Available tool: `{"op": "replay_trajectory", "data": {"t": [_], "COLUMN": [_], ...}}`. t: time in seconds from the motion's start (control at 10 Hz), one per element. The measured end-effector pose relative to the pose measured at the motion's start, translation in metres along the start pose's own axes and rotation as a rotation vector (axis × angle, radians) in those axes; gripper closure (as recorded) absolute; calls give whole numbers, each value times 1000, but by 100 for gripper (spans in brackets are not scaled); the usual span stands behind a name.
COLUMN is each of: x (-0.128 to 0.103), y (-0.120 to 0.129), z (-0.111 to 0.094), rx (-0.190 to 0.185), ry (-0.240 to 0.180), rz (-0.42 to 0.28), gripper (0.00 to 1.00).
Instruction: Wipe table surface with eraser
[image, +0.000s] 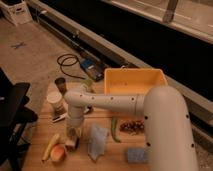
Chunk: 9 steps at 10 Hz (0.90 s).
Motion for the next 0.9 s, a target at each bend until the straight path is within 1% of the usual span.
{"op": "replay_trajectory", "data": {"t": [0.2,0.3,0.4,0.6,0.7,0.8,0.9], "x": [4,10,23,52,62,76,80], "y": [31,35,36,27,23,12,3], "z": [-9,-12,-17,-30,-35,-41,-44], "rx": [-34,-41,-54,-58,-55,-50,-46], "ry": [11,21,37,74,90,114,125], "rz": [72,87,101,99,95,78,62], "gripper": [100,100,100,100,100,100,100]}}
